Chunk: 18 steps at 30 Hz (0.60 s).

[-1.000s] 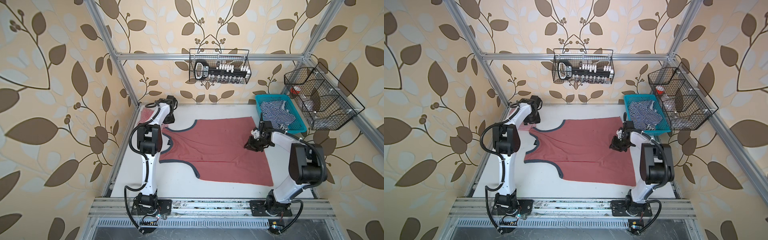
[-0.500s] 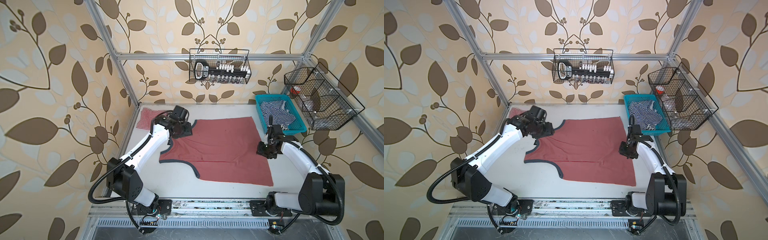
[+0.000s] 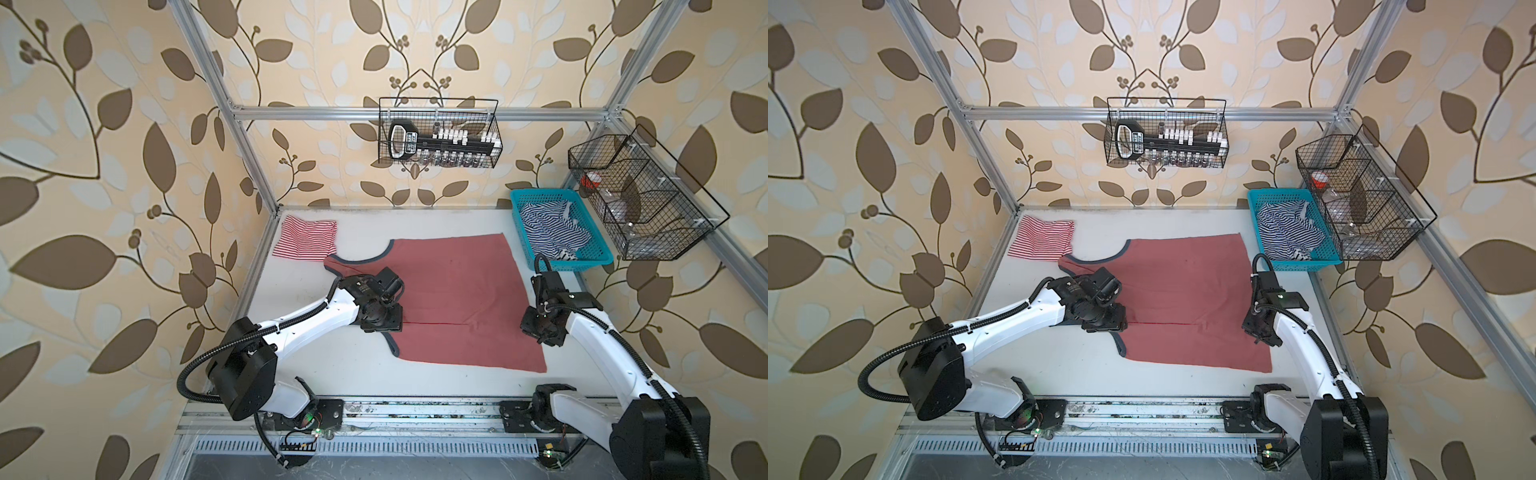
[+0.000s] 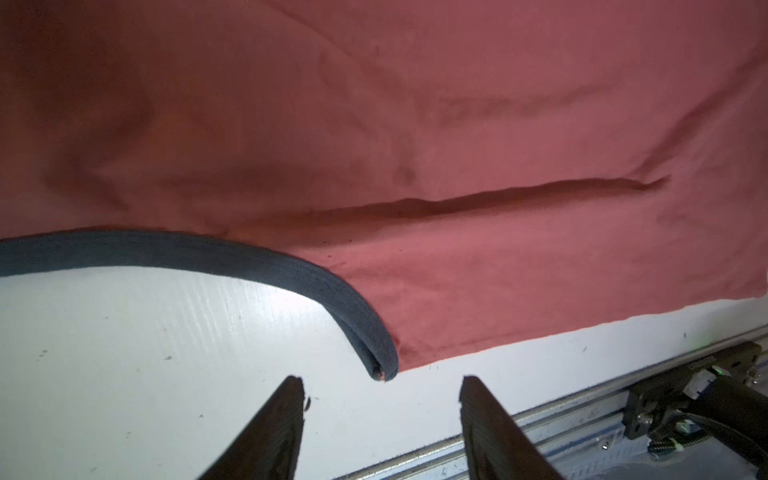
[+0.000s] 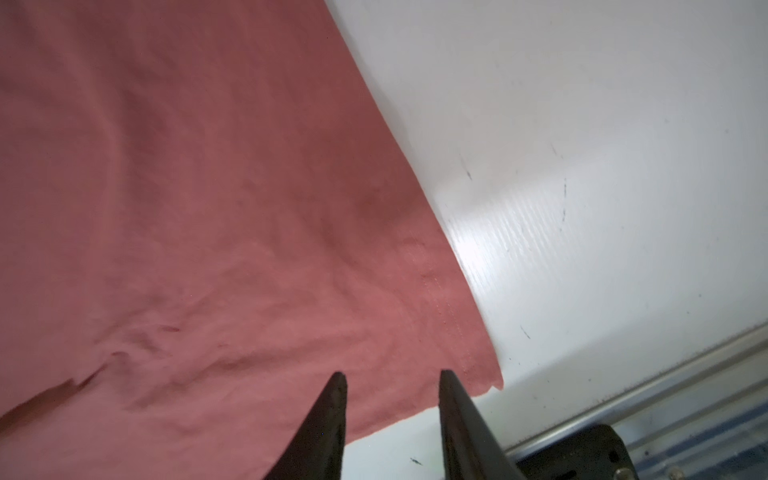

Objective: Fold and stack the tank tops

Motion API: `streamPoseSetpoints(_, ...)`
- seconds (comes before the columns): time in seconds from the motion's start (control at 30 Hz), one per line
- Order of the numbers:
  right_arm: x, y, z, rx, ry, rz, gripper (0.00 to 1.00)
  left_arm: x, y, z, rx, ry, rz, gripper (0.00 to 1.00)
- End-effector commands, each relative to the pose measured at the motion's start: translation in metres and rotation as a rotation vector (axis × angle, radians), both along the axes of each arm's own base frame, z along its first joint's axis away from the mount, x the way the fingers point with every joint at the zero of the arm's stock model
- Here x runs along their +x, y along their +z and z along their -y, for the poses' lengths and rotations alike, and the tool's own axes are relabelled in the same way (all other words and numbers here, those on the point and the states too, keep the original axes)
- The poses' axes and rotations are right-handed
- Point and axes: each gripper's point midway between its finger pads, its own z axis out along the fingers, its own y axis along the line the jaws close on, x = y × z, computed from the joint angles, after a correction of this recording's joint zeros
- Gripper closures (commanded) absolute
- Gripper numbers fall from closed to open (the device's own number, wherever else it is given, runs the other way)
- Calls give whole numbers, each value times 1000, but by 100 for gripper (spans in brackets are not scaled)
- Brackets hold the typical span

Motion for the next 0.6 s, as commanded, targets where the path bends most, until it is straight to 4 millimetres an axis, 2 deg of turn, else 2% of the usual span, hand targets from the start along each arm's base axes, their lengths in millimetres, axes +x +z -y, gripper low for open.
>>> streamPoseSetpoints(0.0,-26,-8,13,-97,-97,-78,62,3,-3,3,-10,11,13,38)
streamPoseSetpoints(0.33,-28,-11,4,-164,-147,-123,61,-4,-33,6,28,-30,-56,35)
streamPoseSetpoints(0.57,-36,-42,-8,-91,-158,-158,61,-5,-44,10,35,-42,-82,34)
